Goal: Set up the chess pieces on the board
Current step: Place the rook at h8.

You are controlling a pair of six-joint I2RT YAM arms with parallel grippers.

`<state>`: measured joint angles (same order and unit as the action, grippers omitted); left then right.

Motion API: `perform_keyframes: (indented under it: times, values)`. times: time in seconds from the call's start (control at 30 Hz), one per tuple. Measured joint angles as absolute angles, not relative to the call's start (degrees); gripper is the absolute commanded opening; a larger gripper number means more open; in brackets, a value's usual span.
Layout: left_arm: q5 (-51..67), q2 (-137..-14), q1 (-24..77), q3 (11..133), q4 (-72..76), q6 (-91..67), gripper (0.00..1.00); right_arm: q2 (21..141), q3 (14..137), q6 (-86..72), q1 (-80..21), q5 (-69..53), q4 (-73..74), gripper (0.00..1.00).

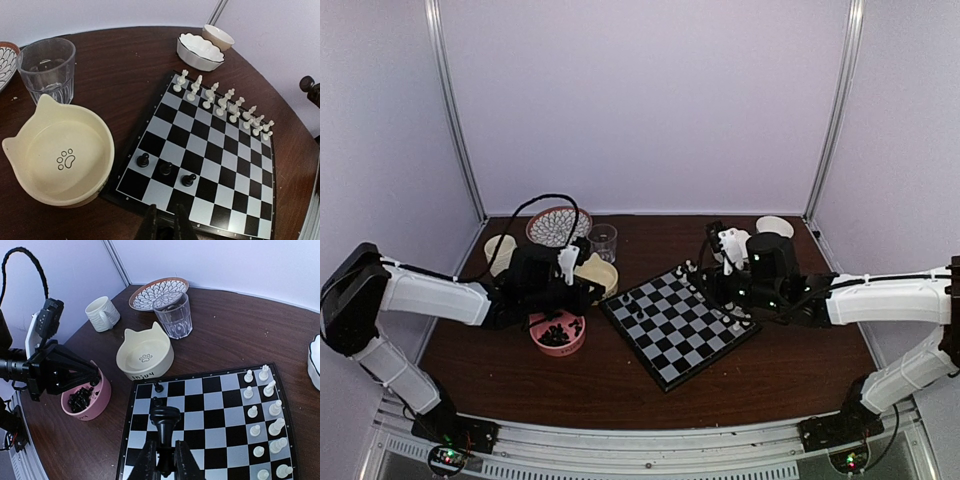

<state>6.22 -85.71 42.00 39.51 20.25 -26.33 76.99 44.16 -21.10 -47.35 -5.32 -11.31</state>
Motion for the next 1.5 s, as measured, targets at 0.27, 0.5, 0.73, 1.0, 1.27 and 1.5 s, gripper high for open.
perform_keyframes:
  times: [0.27,0.5,0.73,1.0,1.27,1.5]
  values:
    - [5.3,-94.4,42.1,41.1,25.8,-22.3,0.00,75.2,38.4,-19.0,-47.2,-3.0,-14.2,0.06]
    - [6.2,-101.8,42.1,44.1,30.0,-21.5,0.00,73.5,37.1,-17.7,-47.1,-0.9,-16.1,0.06]
    - [6.3,-108.0,42.1,46.7,31.9,-21.3,0.00,75.4,37.1,-17.7,-47.1,-1.0,-17.2,0.06]
    - [6.2,-109.6,42.1,47.1,33.0,-20.5,0.00,76.2,37.1,-17.6,-47.1,-1.7,-17.4,0.06]
    - [4.9,-110.3,42.1,47.3,34.2,-19.9,0.00,76.2,37.1,-17.3,-47.1,-2.5,-17.4,0.06]
    - [3.4,-111.1,42.1,47.3,35.3,-19.4,0.00,76.2,37.1,-17.3,-47.1,-2.9,-17.4,0.06]
